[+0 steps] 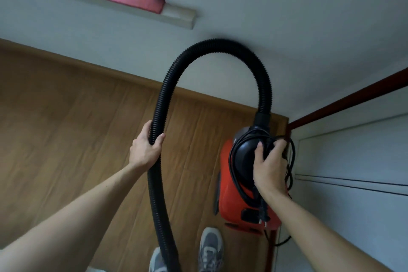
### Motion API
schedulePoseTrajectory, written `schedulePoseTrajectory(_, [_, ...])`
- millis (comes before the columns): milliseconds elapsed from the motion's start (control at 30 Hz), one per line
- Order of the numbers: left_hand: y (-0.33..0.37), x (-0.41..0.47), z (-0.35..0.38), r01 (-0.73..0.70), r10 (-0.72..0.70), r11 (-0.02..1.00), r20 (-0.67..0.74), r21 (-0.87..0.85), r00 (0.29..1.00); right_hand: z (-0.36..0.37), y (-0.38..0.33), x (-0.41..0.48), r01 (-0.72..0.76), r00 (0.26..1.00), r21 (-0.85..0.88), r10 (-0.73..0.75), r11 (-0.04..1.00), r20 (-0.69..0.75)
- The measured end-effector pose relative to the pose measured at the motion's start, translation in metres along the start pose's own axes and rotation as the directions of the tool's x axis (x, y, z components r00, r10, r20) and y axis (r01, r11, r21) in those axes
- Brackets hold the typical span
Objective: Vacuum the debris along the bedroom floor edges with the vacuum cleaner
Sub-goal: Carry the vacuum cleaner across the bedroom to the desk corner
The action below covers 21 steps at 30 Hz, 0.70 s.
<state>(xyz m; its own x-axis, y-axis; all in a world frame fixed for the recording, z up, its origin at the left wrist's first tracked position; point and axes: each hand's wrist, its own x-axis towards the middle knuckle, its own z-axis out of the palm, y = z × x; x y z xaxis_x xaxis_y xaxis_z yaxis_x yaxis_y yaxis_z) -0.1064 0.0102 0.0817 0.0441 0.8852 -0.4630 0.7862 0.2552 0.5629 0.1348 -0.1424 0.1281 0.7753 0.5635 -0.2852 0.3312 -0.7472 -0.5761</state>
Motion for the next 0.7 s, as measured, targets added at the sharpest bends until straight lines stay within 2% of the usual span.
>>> schedulePoseTrajectory(167, [-0.008,-0.024,-0.058,0.046,-0.051,0.998,-0.094,-0.053,0.994,-0.016,-0.038,-0.033,0.097,0.991,-0.034,-0.094,0.995,0.097])
schedulePoseTrajectory(300, [-0.027,-0.04,-0.11,0.067,-0.075,0.996,-0.145,-0.058,0.987,-0.021,-0.067,-0.064,0.145,0.984,-0.032,-0.141,0.989,0.107])
schedulePoseTrajectory(467, [-0.054,-0.071,-0.19,0.045,-0.056,0.997,-0.213,-0.056,0.976,-0.022,-0.112,-0.12,0.247,0.964,-0.012,-0.244,0.969,0.107])
schedulePoseTrajectory(700, [-0.079,-0.129,-0.332,-0.025,-0.021,0.993,-0.385,-0.115,0.923,-0.027,-0.212,-0.216,0.404,0.9,0.029,-0.403,0.914,0.164])
